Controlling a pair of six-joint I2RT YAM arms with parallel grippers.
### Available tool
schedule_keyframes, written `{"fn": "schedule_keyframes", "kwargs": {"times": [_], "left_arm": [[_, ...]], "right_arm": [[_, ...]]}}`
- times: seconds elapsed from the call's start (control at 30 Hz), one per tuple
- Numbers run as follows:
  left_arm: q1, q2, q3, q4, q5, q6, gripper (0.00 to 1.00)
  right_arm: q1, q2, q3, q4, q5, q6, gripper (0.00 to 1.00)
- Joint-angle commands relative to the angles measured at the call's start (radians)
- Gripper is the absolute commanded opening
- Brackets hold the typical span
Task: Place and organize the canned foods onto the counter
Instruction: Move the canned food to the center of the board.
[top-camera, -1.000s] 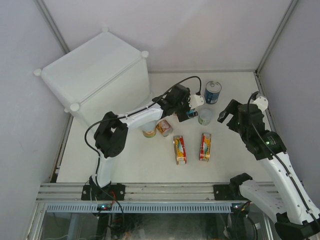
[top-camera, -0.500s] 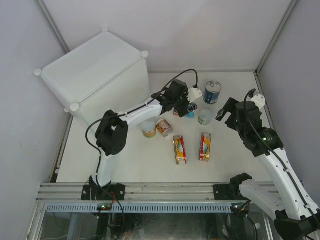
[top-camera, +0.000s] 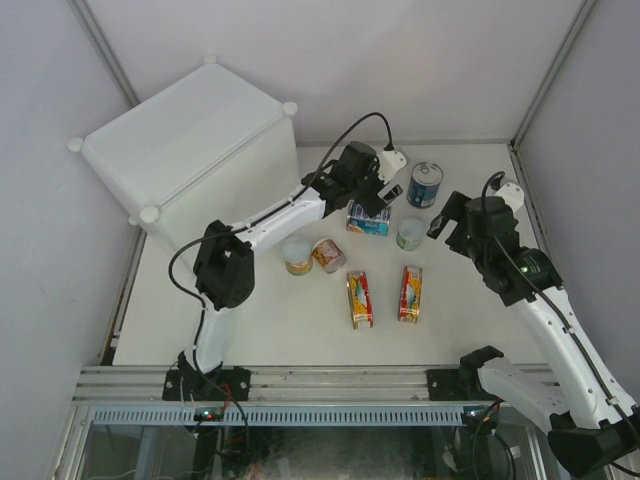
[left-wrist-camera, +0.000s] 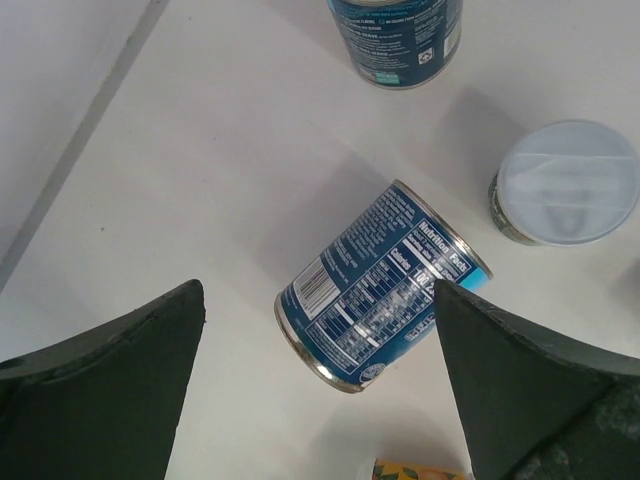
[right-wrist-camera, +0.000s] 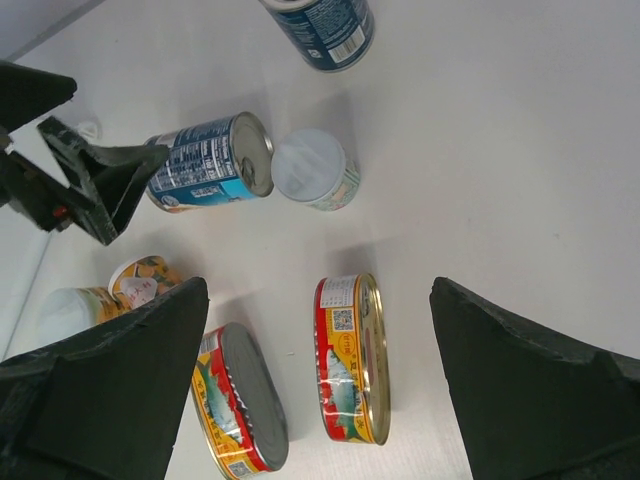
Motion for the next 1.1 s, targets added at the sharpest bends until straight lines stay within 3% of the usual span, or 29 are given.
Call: {"fn": "schedule_keyframes", "kwargs": {"times": [0.0, 0.3, 0.7, 1.07], "left_arm": [[0.012, 0.051, 0.099, 0.005, -0.027, -0.079, 1.00], [0.025, 0.182, 0.201, 0.041, -0.164, -0.232, 1.00], [0.044, 0.264, 0.293, -0.143, -0.159, -0.314, 1.00], [0.046, 0.246, 0.253, -0.282, -0.089, -0.390, 0.98]], "right_arm": [[0.028, -0.004, 0.039, 0.027, 0.022, 0.013, 0.91], [0.057, 0.006, 0.048, 0.006, 0.049, -0.006, 0.91], [0.072, 0.007, 0.056, -0.010, 0.063, -0.017, 0.91], [0.075, 0.014, 0.052, 0.004, 0.048, -0.017, 0.92]]}}
